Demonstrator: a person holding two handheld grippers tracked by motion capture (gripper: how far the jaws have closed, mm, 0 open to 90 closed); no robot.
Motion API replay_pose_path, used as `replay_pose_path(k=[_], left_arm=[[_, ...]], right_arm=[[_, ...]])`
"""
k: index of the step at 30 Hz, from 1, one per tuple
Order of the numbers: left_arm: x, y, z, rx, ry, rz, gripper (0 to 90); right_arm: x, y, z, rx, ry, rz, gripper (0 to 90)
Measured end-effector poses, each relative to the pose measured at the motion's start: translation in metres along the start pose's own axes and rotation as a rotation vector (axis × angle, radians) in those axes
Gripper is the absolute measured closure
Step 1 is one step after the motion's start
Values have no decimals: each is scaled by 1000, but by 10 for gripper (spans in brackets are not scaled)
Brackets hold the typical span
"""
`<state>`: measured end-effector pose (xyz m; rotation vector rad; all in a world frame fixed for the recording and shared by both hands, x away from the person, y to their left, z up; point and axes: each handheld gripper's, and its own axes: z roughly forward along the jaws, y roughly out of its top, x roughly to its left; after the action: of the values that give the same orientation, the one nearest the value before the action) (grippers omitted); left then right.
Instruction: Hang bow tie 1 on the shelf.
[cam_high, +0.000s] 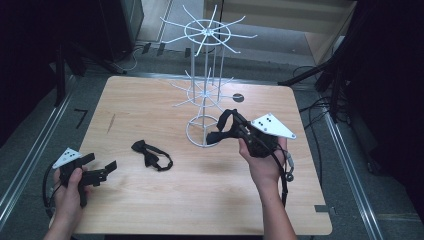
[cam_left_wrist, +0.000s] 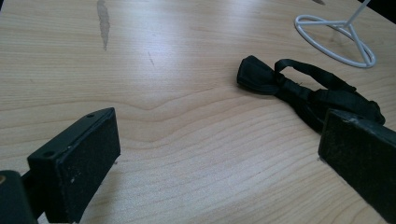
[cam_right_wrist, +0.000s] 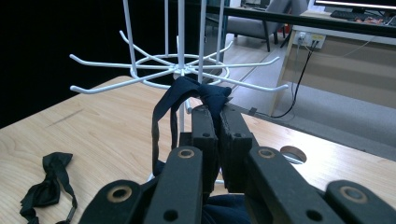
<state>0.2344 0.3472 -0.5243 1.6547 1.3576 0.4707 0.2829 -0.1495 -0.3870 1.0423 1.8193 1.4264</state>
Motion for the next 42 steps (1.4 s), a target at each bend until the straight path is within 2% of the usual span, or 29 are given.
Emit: replay_pose_path(k=[13, 21, 42], left_arm=[[0, 0, 0, 0, 0, 0, 0], [0, 0, 0, 0, 0, 0, 0], [0, 0, 0, -1, -1, 3, 0]], right_arm=[[-2, 5, 16, 19, 2, -9, 870], [-6, 1, 26, 39, 5, 15, 870], [-12, -9, 45, 25, 25, 88, 868]])
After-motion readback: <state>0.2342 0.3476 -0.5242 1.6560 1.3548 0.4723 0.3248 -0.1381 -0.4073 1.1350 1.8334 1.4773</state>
